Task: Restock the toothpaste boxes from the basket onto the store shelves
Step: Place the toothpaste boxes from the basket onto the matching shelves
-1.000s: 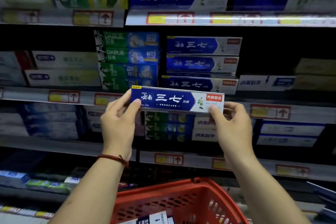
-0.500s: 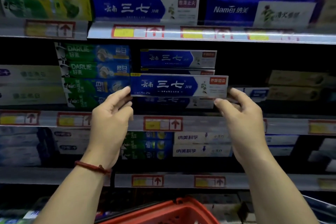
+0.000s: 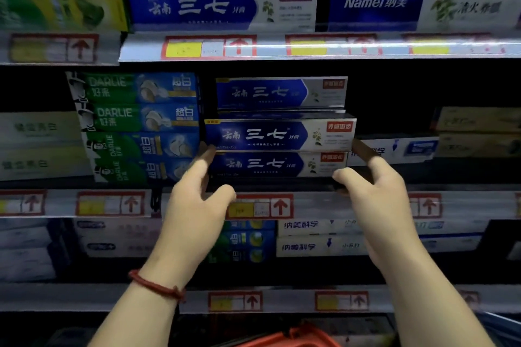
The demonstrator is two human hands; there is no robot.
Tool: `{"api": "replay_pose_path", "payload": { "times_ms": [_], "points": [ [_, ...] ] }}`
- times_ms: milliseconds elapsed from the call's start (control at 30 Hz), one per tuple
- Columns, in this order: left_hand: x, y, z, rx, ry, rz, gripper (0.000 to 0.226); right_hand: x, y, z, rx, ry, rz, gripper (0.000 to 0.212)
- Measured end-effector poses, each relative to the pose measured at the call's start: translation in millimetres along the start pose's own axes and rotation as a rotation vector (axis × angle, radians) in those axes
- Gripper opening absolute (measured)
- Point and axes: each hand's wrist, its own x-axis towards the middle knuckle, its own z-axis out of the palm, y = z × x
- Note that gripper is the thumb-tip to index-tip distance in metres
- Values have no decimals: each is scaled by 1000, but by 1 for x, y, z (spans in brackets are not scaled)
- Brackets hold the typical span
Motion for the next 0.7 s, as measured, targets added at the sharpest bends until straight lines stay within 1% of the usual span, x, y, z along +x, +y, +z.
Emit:
{"api": "replay_pose_path", "payload": {
  "times_ms": [67,167,300,333,400,433,600,667,700],
  "points": [
    [-4,1,3,92,-14,20,62,-2,1,2,5,23,-15,18],
    [-7,1,4,164,-70,12,68,-4,2,4,-48,56,-45,27],
    [-4,1,-3,178,-137,2,70,-7,1,4,-76,7,-25,34],
    [-3,2,-4,186,-160,-9,72,-7,1,4,-74,0,-19,31],
    [-3,2,-4,201,-189,-27,74,-8,-2,1,-69,-21,-18,18],
    [-2,2,-4,205,-194,-33,75,-8,-3,0,-65,-30,-21,15],
    [-2,-2,-7,250,-250,-3,78,-14,-6,-2,-86,-64,-54,28],
    [-3,-4,-8,250,-226,6,76,-17,-4,-3,-100,-68,-80,30],
    [-4,-4,-9,234,-184,18,73,-19,-4,-3,-116,-73,-99,29]
  ]
}}
